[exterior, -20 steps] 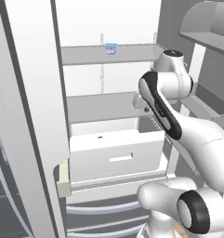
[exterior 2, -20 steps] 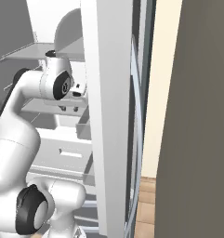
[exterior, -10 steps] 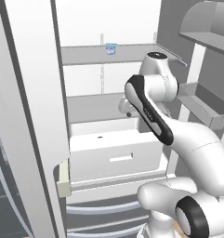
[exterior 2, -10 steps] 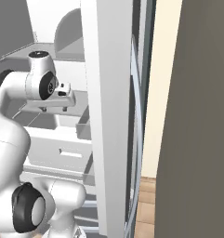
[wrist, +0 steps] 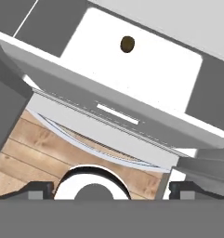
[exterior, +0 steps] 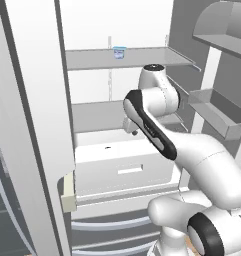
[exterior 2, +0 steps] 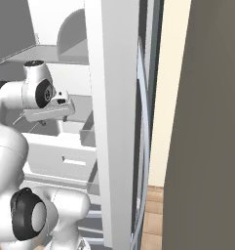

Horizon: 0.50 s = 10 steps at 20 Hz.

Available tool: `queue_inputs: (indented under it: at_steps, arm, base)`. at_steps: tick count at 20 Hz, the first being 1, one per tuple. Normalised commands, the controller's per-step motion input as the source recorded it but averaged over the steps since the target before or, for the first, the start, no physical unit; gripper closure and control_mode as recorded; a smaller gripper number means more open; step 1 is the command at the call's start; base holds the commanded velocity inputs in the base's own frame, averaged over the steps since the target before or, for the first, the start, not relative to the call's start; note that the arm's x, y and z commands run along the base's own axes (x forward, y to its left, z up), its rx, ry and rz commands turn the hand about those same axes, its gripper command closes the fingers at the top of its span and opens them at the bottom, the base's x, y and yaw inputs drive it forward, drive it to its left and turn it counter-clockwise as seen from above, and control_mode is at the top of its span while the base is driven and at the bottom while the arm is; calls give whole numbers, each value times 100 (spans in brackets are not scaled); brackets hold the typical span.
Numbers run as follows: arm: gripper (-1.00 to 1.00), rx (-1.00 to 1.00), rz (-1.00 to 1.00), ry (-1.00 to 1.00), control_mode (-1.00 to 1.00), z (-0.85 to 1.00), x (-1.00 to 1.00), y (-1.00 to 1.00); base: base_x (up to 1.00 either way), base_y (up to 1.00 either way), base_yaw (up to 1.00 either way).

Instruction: Fully open the fridge drawer.

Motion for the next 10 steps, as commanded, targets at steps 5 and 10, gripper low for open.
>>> queue_inputs:
  at_steps: [5,10]
  arm:
    - [-100,-10,12,0,-100,-42,0,7]
    - [-100,-3,5,-1,-100,-12,10,1]
  base:
    - [0,0,0]
    - [0,0,0]
